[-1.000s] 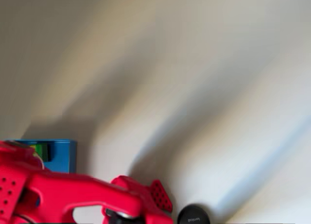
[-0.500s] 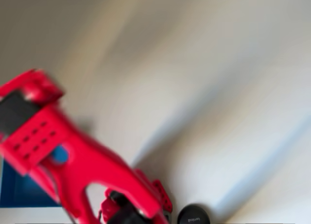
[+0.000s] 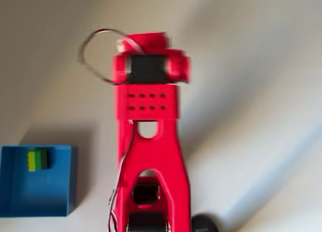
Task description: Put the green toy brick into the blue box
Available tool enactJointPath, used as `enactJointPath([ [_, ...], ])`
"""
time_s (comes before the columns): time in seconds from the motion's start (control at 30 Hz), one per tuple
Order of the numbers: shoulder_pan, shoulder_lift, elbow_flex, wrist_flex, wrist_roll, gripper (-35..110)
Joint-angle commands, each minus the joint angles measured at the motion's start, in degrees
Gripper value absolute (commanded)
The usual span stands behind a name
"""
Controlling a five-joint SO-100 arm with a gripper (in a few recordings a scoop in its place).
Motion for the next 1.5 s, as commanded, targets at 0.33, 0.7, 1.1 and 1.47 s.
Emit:
enactJointPath([
  [0.33,2.1,2.3,10.4,-3.3,5.3,0],
  [0.7,-3.9,15.5,22.1,-8.1,3.4,0],
  [1.1,-7.4,47.5,50.9,-14.2,-3.1,0],
  [1.47,-8.3,67.2,66.5,-14.0,-4.5,0],
])
